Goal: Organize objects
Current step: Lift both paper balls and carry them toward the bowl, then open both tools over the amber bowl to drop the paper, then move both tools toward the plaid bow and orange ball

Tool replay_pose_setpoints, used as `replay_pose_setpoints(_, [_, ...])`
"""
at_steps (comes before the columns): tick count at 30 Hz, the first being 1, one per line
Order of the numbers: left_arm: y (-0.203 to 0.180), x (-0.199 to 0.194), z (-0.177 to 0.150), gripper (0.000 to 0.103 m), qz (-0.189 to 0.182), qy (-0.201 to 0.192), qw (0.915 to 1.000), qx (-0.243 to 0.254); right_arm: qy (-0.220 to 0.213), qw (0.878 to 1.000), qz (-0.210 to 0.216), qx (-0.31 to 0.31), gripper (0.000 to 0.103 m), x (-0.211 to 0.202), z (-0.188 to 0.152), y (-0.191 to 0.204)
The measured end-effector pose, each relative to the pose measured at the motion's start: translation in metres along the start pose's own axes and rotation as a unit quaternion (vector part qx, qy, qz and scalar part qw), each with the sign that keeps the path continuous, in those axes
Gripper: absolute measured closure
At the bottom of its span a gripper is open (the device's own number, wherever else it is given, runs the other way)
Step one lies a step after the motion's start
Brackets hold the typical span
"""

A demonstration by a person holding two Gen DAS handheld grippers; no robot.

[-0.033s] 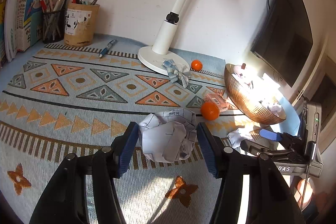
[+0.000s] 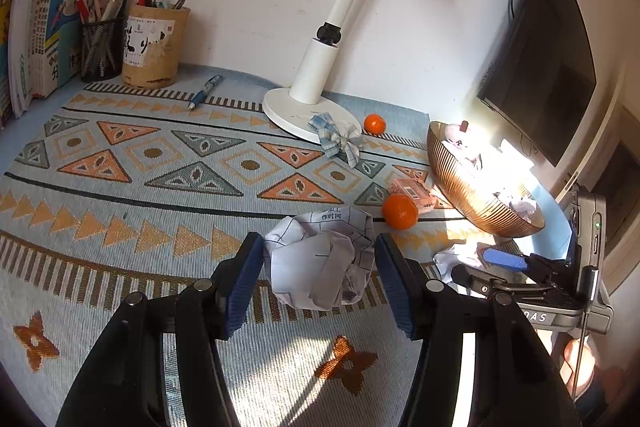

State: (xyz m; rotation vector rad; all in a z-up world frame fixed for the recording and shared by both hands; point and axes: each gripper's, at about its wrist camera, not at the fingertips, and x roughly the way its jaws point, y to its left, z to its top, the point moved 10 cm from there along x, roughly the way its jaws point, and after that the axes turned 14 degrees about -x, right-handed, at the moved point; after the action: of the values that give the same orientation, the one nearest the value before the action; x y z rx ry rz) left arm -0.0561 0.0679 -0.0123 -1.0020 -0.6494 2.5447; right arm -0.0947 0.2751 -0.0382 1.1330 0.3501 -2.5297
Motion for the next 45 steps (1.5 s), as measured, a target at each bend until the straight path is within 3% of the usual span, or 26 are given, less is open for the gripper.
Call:
replay_pose_setpoints(1, [0.000, 0.000, 0.000, 0.048, 0.000, 0.001, 1.0000, 0.000, 0.007, 1.000, 0.008, 0.002, 0.040, 0.003, -0.002, 0.001])
replay_pose_setpoints(2, [0.000, 0.001, 0.000, 0.048, 0.001, 0.001, 1.0000, 0.000, 0.012, 1.000, 0.020, 0.001, 0.047, 0.006, -0.003, 0.004])
replay_pose_setpoints(7, [-0.006, 0.006, -0.004, 0.048, 0.027, 0.017, 0.9993, 0.019, -0.039, 0.999, 0.014, -0.016, 0.050, -0.020, 0.006, 0.011])
replay_pose_setpoints(9, [-0.026, 0.007, -0.003, 0.048, 0.012, 0.033, 0.9988, 0.033, -0.061, 0.997, 0.049, 0.004, 0.050, -0.040, 0.011, 0.010])
replay_pose_setpoints(10, [-0.043, 0.005, 0.001, 0.048, 0.000, 0.031, 0.9985, 0.045, -0.077, 0.996, 0.043, 0.011, 0.050, -0.055, 0.018, 0.003])
replay_pose_setpoints(15, [-0.151, 0.016, 0.025, 0.048, -0.045, 0.007, 0.9887, 0.143, -0.155, 0.981, -0.096, 0.064, 0.048, -0.139, 0.063, -0.089])
replay_pose_setpoints(18, [-0.203, 0.051, 0.027, 0.048, -0.063, 0.014, 0.9821, 0.177, -0.148, 0.969, -0.169, 0.104, 0.048, -0.156, 0.071, -0.149])
replay_pose_setpoints(25, [-0.247, 0.122, 0.011, 0.048, -0.085, 0.063, 0.9820, 0.156, -0.095, 0.963, -0.178, 0.180, 0.048, -0.127, 0.055, -0.214])
replay_pose_setpoints(27, [-0.250, 0.128, 0.008, 0.039, -0.089, 0.059, 0.9810, 0.162, -0.083, 0.962, -0.175, 0.190, 0.041, -0.117, 0.048, -0.223])
replay_pose_setpoints(28, [-0.251, 0.130, 0.007, 0.020, -0.089, 0.057, 0.9805, 0.166, -0.074, 0.962, -0.176, 0.197, 0.033, -0.112, 0.044, -0.227])
replay_pose_setpoints(30, [-0.249, 0.129, 0.009, 0.004, -0.082, 0.053, 0.9807, 0.170, -0.071, 0.961, -0.169, 0.205, 0.032, -0.107, 0.038, -0.231])
replay_pose_setpoints(34, [-0.235, 0.100, 0.021, 0.004, -0.083, 0.031, 0.9801, 0.177, -0.092, 0.962, -0.156, 0.206, 0.032, -0.115, 0.038, -0.221])
replay_pose_setpoints(37, [-0.207, 0.068, 0.036, 0.004, -0.070, 0.006, 0.9845, 0.161, -0.122, 0.965, -0.125, 0.193, 0.032, -0.128, 0.049, -0.196])
replay_pose_setpoints(42, [-0.132, 0.019, 0.054, 0.004, -0.032, -0.021, 0.9942, 0.100, -0.158, 0.976, -0.051, 0.143, 0.031, -0.140, 0.067, -0.117])
replay_pose_setpoints(45, [-0.079, 0.002, 0.051, 0.004, 0.017, -0.031, 0.9958, 0.084, -0.161, 0.982, 0.009, 0.101, 0.021, -0.128, 0.066, -0.053])
